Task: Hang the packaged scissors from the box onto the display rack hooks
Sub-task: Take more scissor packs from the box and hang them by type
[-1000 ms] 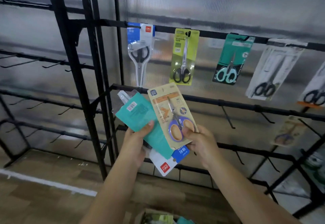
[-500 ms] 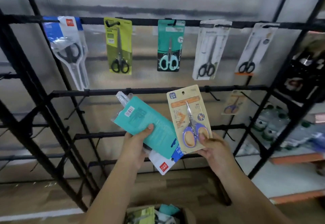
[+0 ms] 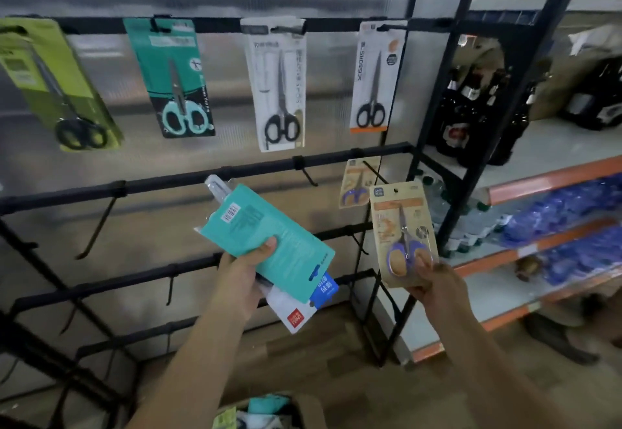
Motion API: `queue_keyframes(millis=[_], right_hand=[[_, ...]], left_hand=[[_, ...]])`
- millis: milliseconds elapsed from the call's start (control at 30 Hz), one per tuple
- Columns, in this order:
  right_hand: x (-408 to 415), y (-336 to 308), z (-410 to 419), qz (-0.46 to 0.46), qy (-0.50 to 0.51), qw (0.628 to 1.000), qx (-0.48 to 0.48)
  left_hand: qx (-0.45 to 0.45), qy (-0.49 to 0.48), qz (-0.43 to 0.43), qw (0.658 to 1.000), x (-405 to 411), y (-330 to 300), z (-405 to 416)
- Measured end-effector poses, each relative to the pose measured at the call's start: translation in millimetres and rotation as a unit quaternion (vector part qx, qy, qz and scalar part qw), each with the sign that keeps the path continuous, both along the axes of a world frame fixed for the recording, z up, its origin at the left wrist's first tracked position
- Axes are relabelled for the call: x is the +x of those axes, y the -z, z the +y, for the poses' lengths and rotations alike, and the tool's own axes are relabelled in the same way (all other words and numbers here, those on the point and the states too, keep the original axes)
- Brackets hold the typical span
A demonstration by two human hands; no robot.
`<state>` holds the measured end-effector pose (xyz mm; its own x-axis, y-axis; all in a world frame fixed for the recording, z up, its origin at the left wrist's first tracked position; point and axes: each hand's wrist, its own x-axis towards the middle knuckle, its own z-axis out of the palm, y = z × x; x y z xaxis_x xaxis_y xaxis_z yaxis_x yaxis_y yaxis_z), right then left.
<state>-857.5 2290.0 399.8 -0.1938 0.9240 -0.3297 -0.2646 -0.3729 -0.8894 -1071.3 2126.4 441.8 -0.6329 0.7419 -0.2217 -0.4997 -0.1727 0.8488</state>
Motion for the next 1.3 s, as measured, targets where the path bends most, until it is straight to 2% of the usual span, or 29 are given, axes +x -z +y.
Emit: queue_keyframes(millis=[267,500,667,833,1000,1100,1167,1300], right_hand=[[7,17,55,-0.1,0.02,0.995,0.005],[4,41,83,-0.097,0.004,0.995,-0.013],[-32,43,115,-0.073,-0.048,0.995,-0.052],[-71,37,140,-0.048,-0.17,0.982,-0.073],[-100,37,130,-0.121,-0.15,0.971,-0.144],[-110,23,110,-0.091,-0.19,0.962,-0.173],[-116,2,95,-0.063,-0.28,0.947,-0.147],[-126,-46,73,-0.082,-0.458,0.884,0.054]], left_hand=[[-0.029,-0.009,-0.014,0.999,24,4,53],[-0.006,-0.047,0.0,0.999,23,6,74],[0.011,-0.085,0.016,0.996,14,4,78],[-0.007,-0.107,0.053,0.993,5,4,82],[-0.041,-0.125,0.123,0.984,-3,9,80],[-0.057,-0.131,0.206,0.968,-7,11,78],[-0.066,-0.118,0.245,0.96,-8,11,77],[-0.087,-0.08,0.291,0.949,-5,10,81]])
